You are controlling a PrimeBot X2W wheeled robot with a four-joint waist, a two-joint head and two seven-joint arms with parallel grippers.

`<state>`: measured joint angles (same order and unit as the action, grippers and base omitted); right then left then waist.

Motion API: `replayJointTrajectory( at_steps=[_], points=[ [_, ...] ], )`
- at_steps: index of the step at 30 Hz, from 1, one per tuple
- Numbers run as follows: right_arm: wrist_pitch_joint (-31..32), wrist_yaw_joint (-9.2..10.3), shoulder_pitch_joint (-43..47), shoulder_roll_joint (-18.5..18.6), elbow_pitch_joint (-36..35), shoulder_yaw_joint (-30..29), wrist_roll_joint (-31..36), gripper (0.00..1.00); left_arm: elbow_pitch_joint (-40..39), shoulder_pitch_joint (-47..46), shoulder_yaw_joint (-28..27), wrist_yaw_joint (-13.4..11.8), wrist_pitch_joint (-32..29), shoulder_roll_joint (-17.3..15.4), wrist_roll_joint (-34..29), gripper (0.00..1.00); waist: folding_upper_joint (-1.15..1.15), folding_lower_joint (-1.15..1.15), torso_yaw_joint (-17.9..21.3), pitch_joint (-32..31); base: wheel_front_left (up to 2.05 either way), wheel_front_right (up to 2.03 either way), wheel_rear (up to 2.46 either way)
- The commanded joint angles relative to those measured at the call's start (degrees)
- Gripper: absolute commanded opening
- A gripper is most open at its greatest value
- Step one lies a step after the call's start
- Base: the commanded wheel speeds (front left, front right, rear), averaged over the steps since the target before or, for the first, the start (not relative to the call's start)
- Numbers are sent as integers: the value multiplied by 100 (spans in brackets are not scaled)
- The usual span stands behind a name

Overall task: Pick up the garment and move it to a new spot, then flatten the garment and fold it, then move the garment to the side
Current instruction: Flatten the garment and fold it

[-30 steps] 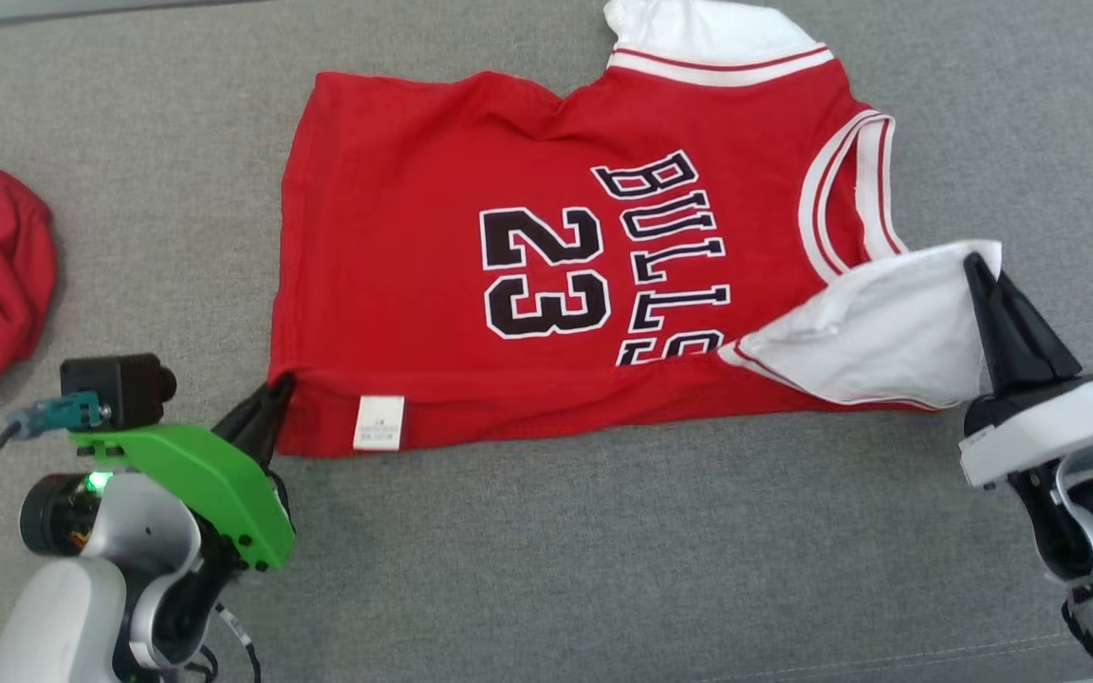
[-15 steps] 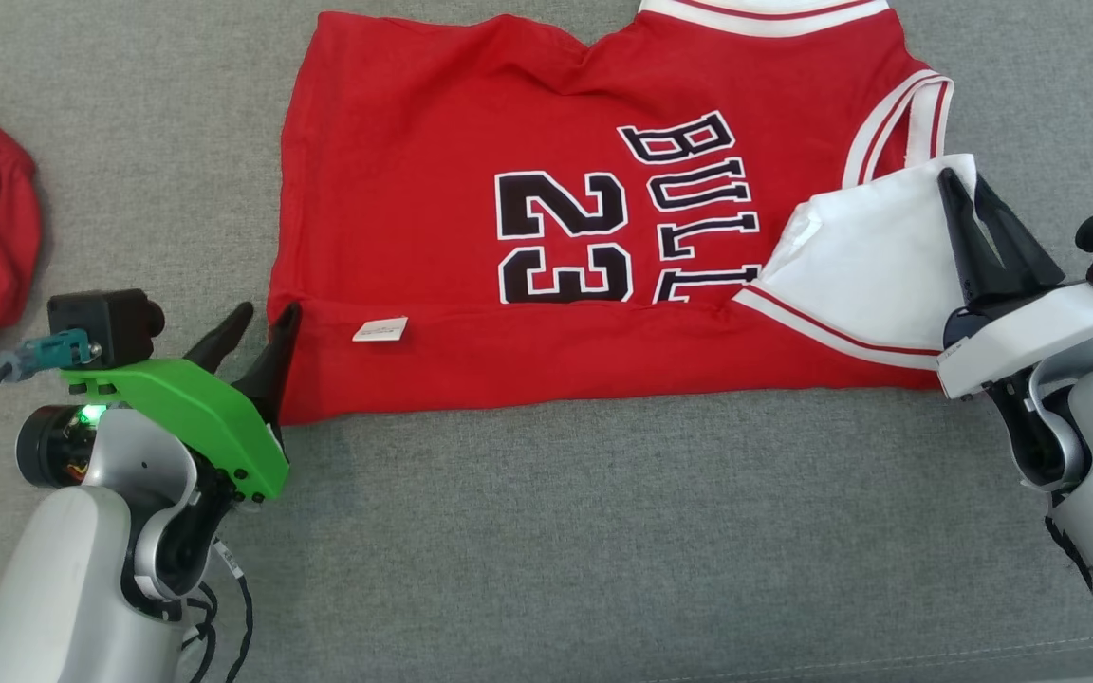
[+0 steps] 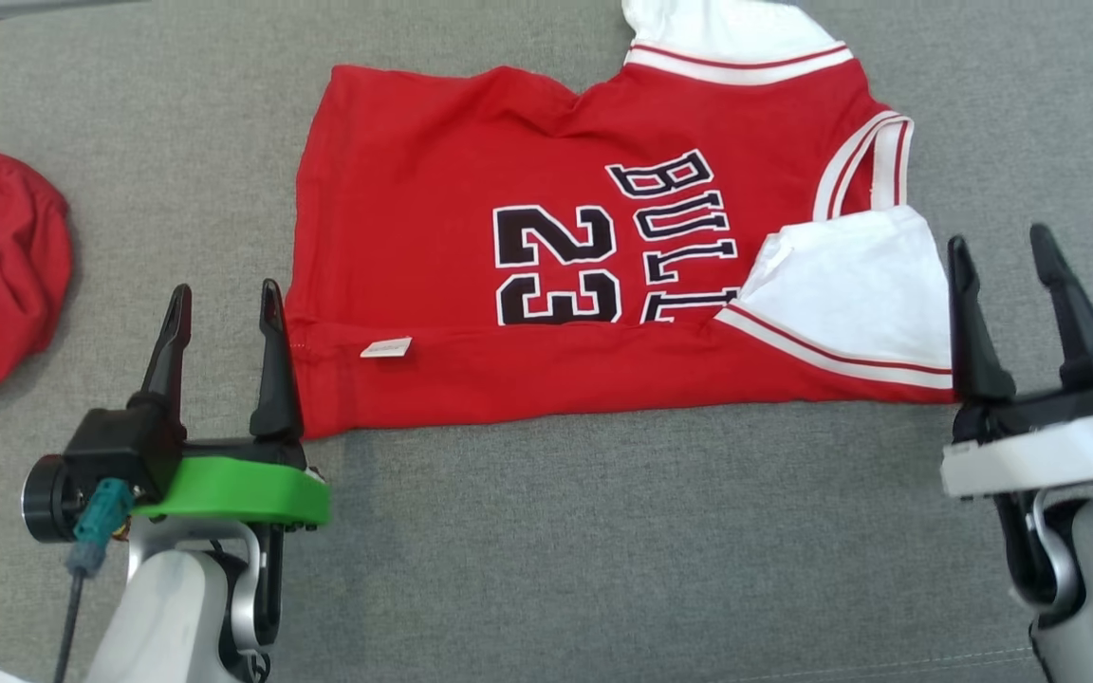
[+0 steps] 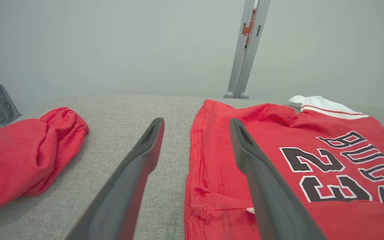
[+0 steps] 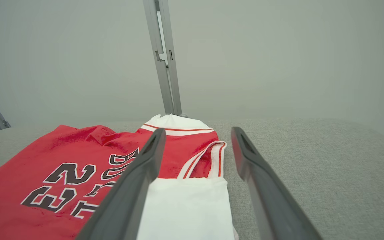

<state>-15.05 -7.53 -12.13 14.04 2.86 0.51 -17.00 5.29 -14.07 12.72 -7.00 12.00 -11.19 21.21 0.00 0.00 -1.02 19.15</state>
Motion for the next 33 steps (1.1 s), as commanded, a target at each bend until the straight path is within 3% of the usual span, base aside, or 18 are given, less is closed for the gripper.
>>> replayJointTrajectory(
  at_steps=[1, 9, 20, 33],
  points=[
    [-15, 8, 197, -69, -110, -23, 78, 100, 13, 108, 6, -66, 109, 15, -107, 100, 0, 0, 36, -154, 0, 0, 0],
    [51, 8, 855, -285, -306, 118, 139, 100, 145, 497, 59, -163, 254, 1, -262, 100, 0, 0, 142, -419, 0, 0, 0],
    [205, 8, 892, -182, -144, 52, 66, 100, 411, 503, 221, -68, 68, -6, -197, 100, 0, 0, 107, -417, 0, 0, 0],
    [109, 8, 112, 46, 1741, 246, -295, 100, 1520, 75, 299, 409, -383, 56, 287, 100, 0, 0, 96, 43, 0, 0, 0]
  ],
)
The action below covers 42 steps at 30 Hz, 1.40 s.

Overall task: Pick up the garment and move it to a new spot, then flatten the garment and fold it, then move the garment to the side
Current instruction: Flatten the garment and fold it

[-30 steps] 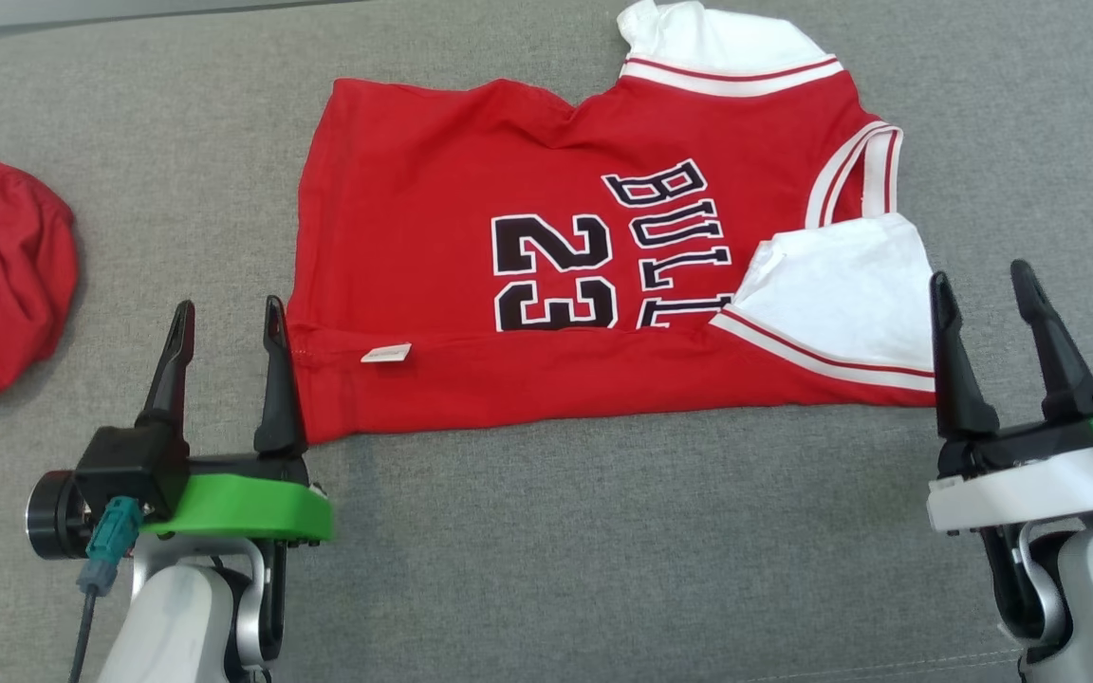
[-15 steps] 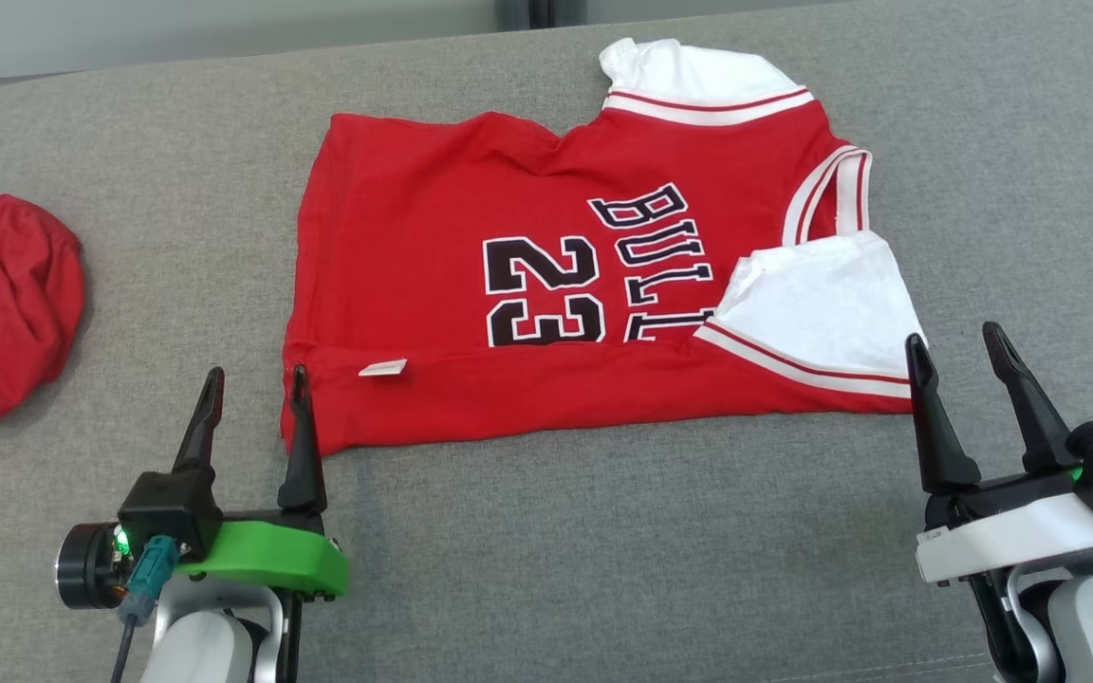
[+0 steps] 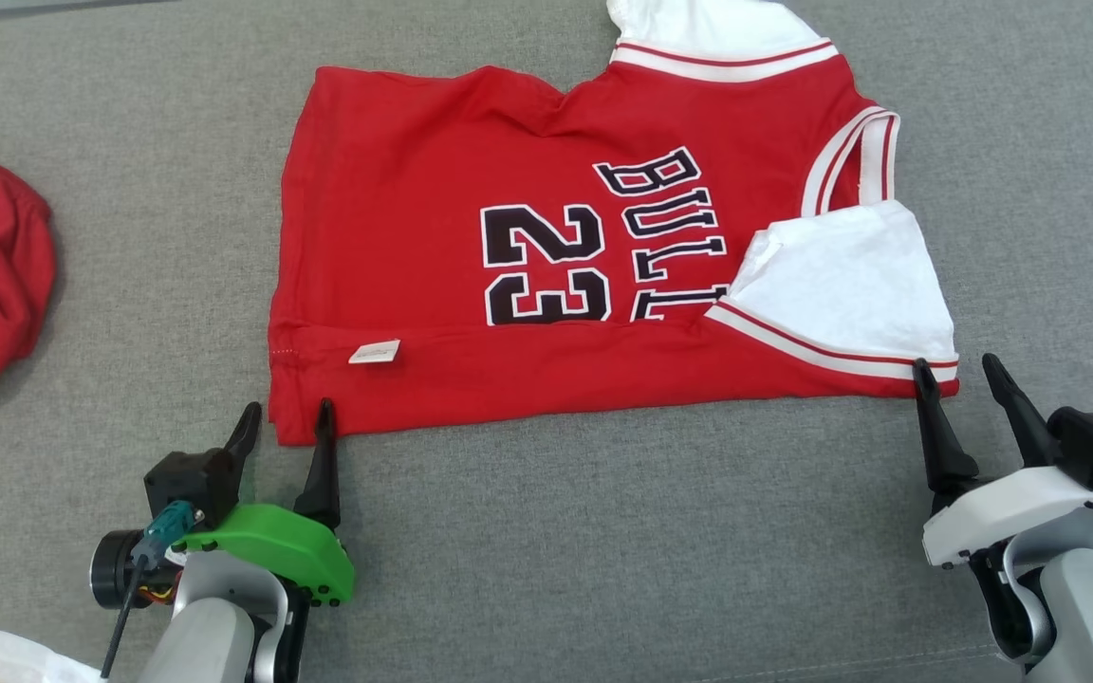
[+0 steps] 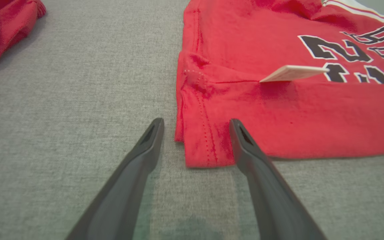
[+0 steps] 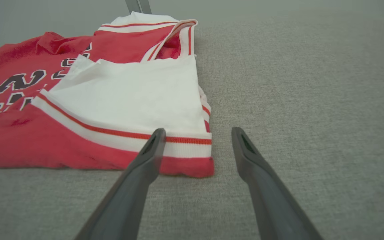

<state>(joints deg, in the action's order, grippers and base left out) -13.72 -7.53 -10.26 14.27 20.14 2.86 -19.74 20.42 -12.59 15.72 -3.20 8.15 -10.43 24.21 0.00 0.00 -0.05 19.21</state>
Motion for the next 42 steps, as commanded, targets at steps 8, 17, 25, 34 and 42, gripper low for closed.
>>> replayJointTrajectory(
  at_steps=[8, 17, 25, 34, 42],
  points=[
    [-118, 8, -538, 71, 769, 462, -493, 0, 446, -229, 120, 346, -256, 18, 231, 0, 0, 0, 35, 38, 0, 0, 0],
    [-150, 10, -210, 201, 442, 475, -749, 0, 42, -25, 36, 292, -174, -106, 304, 0, 0, 0, 42, -146, 0, 0, 0],
    [-151, 11, 650, 73, 45, 121, -764, 0, -717, 803, -28, -22, -609, -256, 470, 0, 0, 0, 12, -441, 0, 0, 0],
    [-151, 10, 1344, -152, 47, 74, -743, 74, -1228, 1574, 74, -221, -1104, -239, 658, 0, 0, 0, -30, -703, 0, 0, 0],
    [-149, 9, 1151, -224, -728, -281, -300, 100, -1575, 1353, -22, -616, -429, -266, 157, 100, 0, 0, 28, -829, 0, 0, 0]
  ],
)
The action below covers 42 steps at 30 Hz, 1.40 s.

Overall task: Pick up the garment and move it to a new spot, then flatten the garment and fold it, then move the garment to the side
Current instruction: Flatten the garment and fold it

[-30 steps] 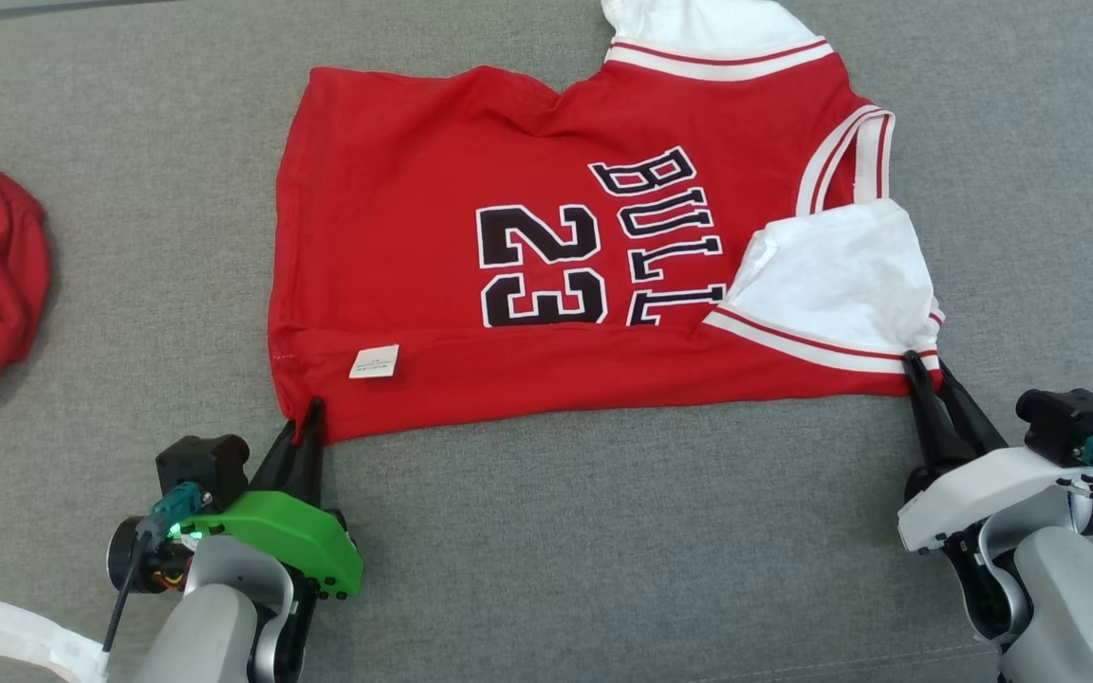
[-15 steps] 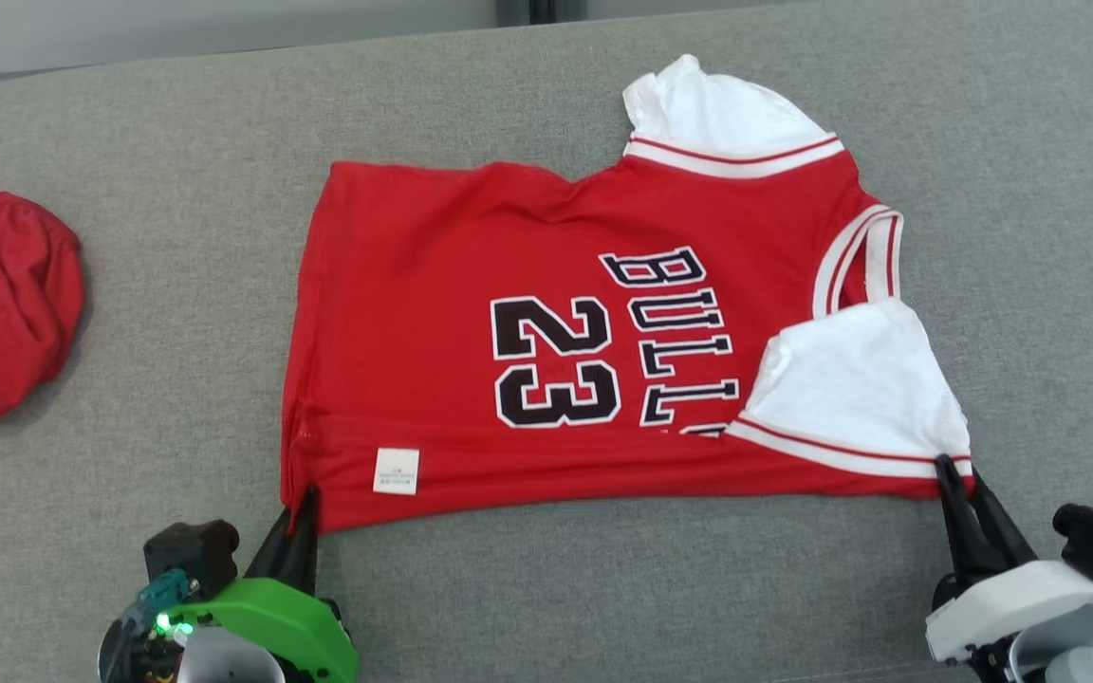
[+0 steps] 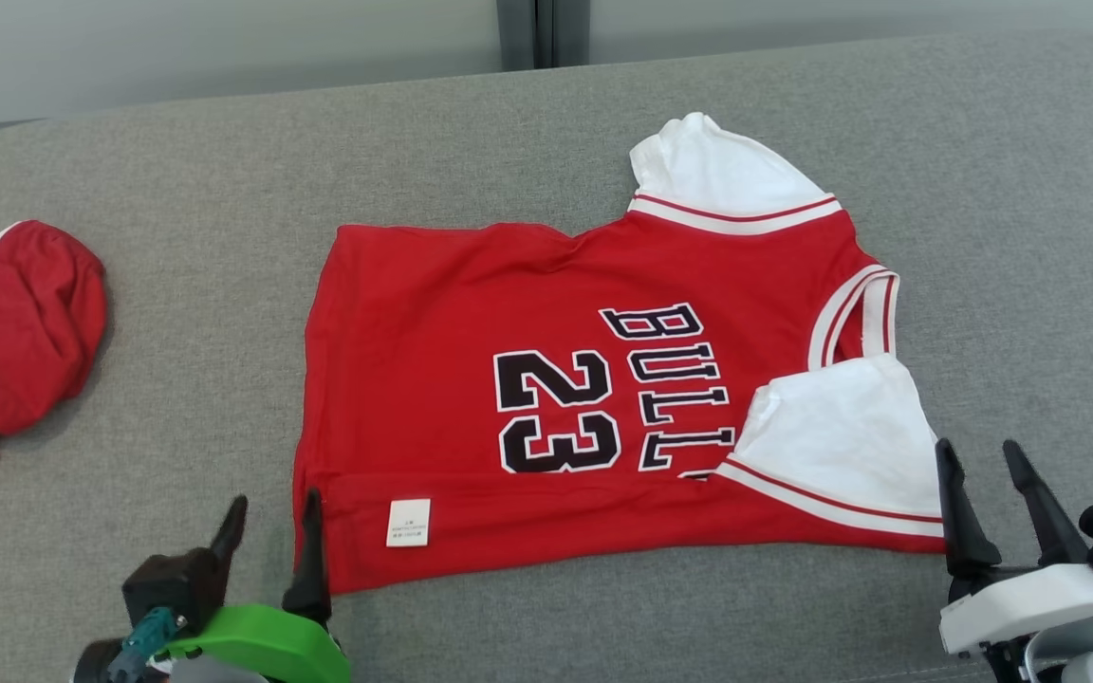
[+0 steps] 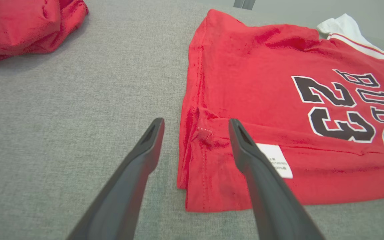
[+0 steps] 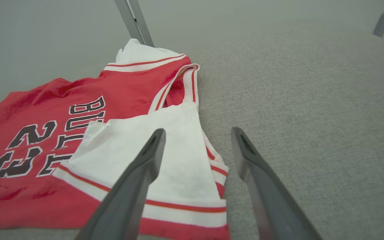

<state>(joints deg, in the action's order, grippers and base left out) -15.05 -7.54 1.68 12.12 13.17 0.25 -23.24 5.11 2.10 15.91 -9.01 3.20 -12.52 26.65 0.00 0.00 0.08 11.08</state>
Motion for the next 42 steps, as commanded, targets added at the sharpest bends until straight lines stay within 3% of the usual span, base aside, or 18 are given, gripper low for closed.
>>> replayJointTrajectory(
  at_steps=[1, 7, 12, 19, 23, 27, 33, 37, 42],
  points=[
    [-16, 10, -78, -18, -165, -58, 118, 100, -87, -147, -75, -91, 186, -79, -152, 100, 0, 0, 27, -25, 0, 0, 0],
    [168, 9, -269, -52, -1025, -132, 482, 100, -407, -364, -221, -292, 712, -136, -440, 100, 0, 0, 74, -66, 0, 0, 0],
    [473, 9, -333, -100, -1577, -125, 606, 100, -584, -447, -234, -394, 760, -193, -540, 100, 0, 0, 69, -66, 0, 0, 0],
    [689, 9, -323, -124, -1876, -171, 657, 100, -802, -410, -158, -504, 663, -184, -628, 100, 0, 0, 42, -16, 0, 0, 0],
    [751, 9, -340, -136, -1966, -209, 653, 100, -756, -581, -101, -402, 642, -220, -614, 100, 0, 0, 19, 79, 0, 0, 0],
    [790, 9, -384, -134, -2016, -268, 659, 100, -637, -1047, 23, -186, 587, -197, -579, 100, 0, 0, -46, 292, 0, 0, 0],
    [785, 9, -633, -98, -2046, -222, 632, 100, 139, -2485, 217, 424, 137, -121, -332, 100, 0, 0, -21, 816, 0, 0, 0],
    [709, 9, -864, -81, -1944, -132, 579, 100, 1234, -3528, 302, 953, -393, -19, 33, 100, 0, 0, 88, 1130, 0, 0, 0],
    [617, 9, -1073, -85, -1777, 13, 528, 100, 2713, -4469, 343, 1393, -885, 4, 374, 100, 0, 0, 258, 1342, 0, 0, 0]
  ],
)
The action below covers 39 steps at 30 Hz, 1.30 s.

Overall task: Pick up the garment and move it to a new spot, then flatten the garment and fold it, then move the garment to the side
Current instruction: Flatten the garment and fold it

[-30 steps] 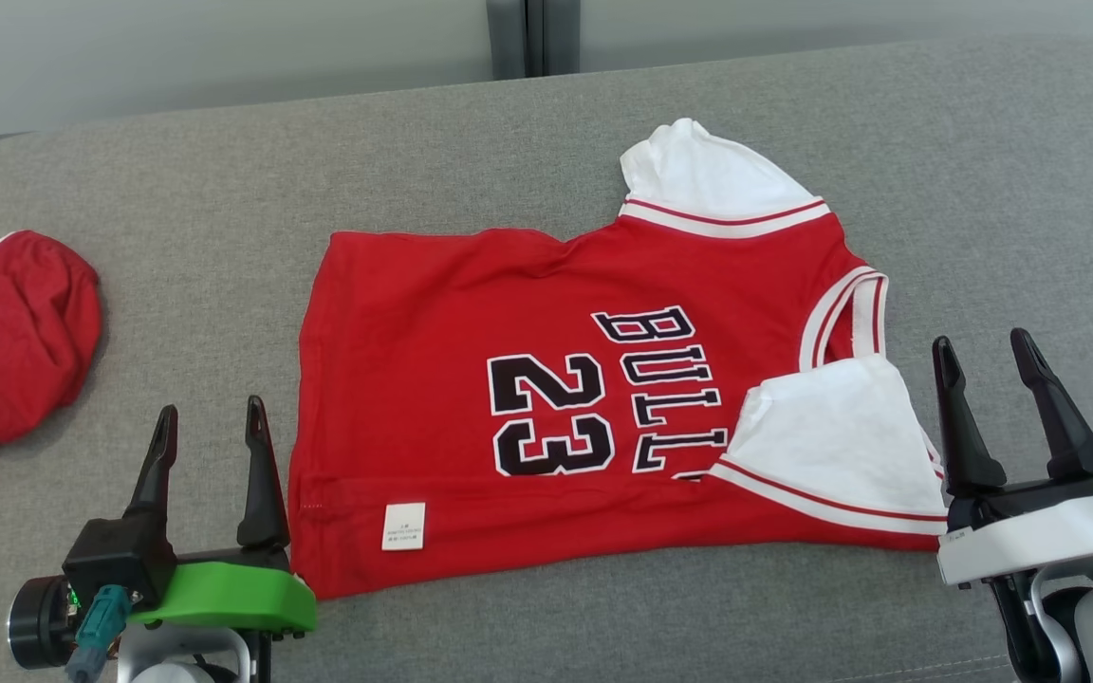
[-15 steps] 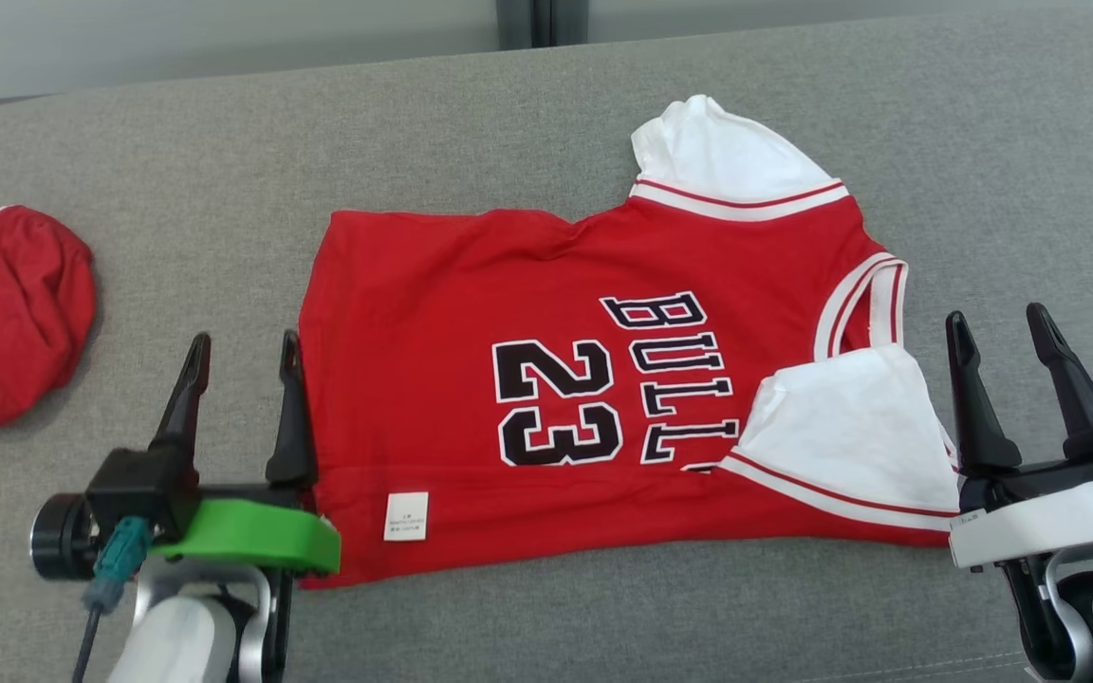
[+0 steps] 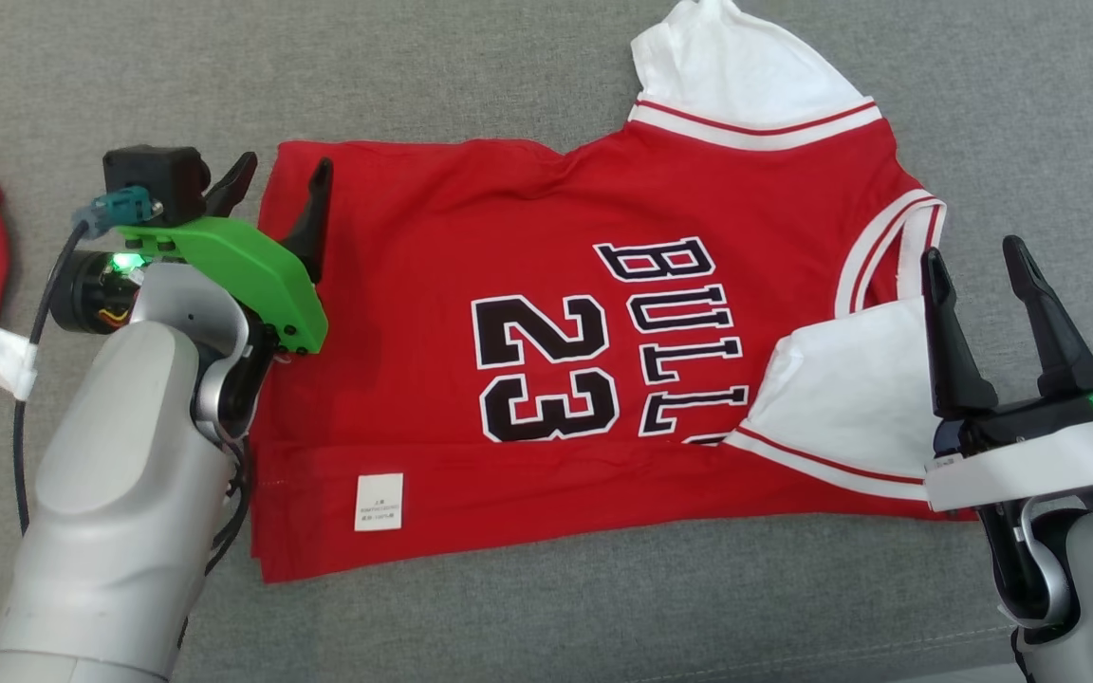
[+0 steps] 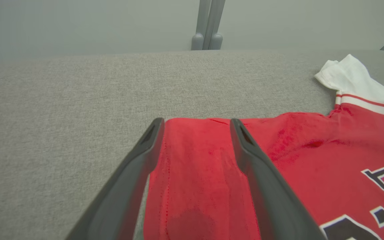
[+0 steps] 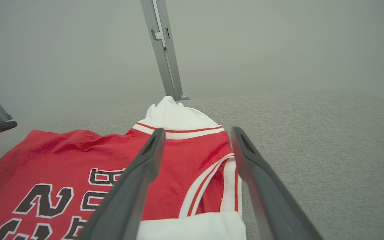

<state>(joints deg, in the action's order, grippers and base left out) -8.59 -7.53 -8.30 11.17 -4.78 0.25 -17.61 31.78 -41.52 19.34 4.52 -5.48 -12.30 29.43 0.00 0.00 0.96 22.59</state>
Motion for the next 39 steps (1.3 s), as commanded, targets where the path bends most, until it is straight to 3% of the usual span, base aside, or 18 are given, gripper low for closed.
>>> replayJointTrajectory(
  at_steps=[1, 5, 12, 13, 14, 25, 39],
  points=[
    [-63, 8, -106, 16, 57, 36, -47, 100, 334, -271, 32, 104, -86, -24, 110, 100, 0, 0, 202, 218, 0, 0, 0],
    [-133, 8, -206, 30, 243, 112, -102, 100, 1241, -724, 80, 239, -195, -84, 308, 100, 0, 0, 304, 282, 0, 0, 0],
    [-231, 8, -323, 122, 539, 76, -185, 100, 2134, -1096, 208, 296, -220, -118, 577, 100, 0, 0, 330, 288, 0, 0, 0],
    [-247, 8, -359, 152, 604, 73, -214, 100, 2179, -1122, 271, 297, -190, -107, 617, 20, 0, 0, 324, 281, 0, 0, 0],
    [-256, 8, -405, 183, 670, 66, -241, 100, 2187, -1139, 325, 299, -167, -98, 657, 0, 0, 0, 316, 278, 0, 0, 0],
    [-262, 8, -1724, 755, 1785, 411, -746, 100, 2084, -1373, 984, 293, 254, -54, 1051, 0, 0, 0, 9, 445, 0, 0, 0],
    [142, 8, -4372, 1047, 4047, 1700, -1329, 100, 2050, -1746, 1747, 294, 656, 282, 1404, 0, 0, 0, -706, 964, 0, 0, 0]
  ],
)
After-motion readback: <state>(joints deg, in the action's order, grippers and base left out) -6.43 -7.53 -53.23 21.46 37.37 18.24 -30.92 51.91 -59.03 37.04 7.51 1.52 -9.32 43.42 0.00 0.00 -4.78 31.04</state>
